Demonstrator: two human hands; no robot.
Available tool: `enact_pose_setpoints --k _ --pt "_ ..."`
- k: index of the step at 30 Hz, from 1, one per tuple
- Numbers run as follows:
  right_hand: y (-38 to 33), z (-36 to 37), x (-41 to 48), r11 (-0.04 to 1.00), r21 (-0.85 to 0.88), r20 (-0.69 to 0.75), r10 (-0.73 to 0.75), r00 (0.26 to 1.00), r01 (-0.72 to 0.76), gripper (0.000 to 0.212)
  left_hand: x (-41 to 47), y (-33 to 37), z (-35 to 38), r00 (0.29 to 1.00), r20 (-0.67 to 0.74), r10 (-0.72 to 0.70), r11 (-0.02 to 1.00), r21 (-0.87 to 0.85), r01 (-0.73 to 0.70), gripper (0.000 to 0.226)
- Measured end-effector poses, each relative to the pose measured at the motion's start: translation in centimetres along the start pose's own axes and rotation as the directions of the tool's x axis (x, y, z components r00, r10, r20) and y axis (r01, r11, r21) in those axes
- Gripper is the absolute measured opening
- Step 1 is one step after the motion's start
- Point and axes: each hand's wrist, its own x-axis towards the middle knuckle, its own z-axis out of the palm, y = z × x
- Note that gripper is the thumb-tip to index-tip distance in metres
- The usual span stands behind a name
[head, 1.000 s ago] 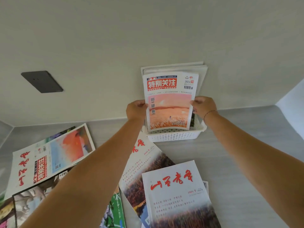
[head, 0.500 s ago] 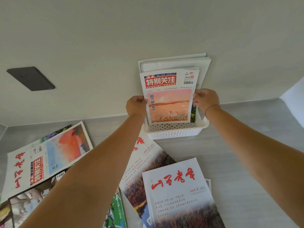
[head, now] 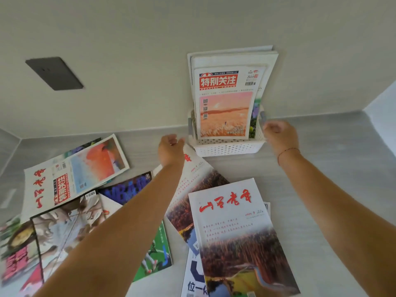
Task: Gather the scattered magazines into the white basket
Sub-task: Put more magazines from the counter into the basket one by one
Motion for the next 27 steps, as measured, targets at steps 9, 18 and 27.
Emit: enact_pose_setpoints --k 9,18,27 --pt "11.1 -2.7 -14.2 0.894 -0.405 0.261 0.314 0.913 -0.191 0.027 -11.2 -12.1 -4.1 0.943 0.147 -0.298 0.948 0.158 0.275 0.028" --pt "12.9 -3.1 -18.1 0.876 -0.376 0.219 0.401 0.89 -0.302 0.036 -14.4 -13.2 -4.2 0.859 0.305 -0.412 0.909 0.076 0.409 0.014" --pt "12.8 -2.4 -19.2 0.861 -0.298 0.228 0.483 0.845 -0.412 0.027 -15.8 -12.3 -3.5 0.738 0.495 -0.459 0.887 0.297 0.352 0.031"
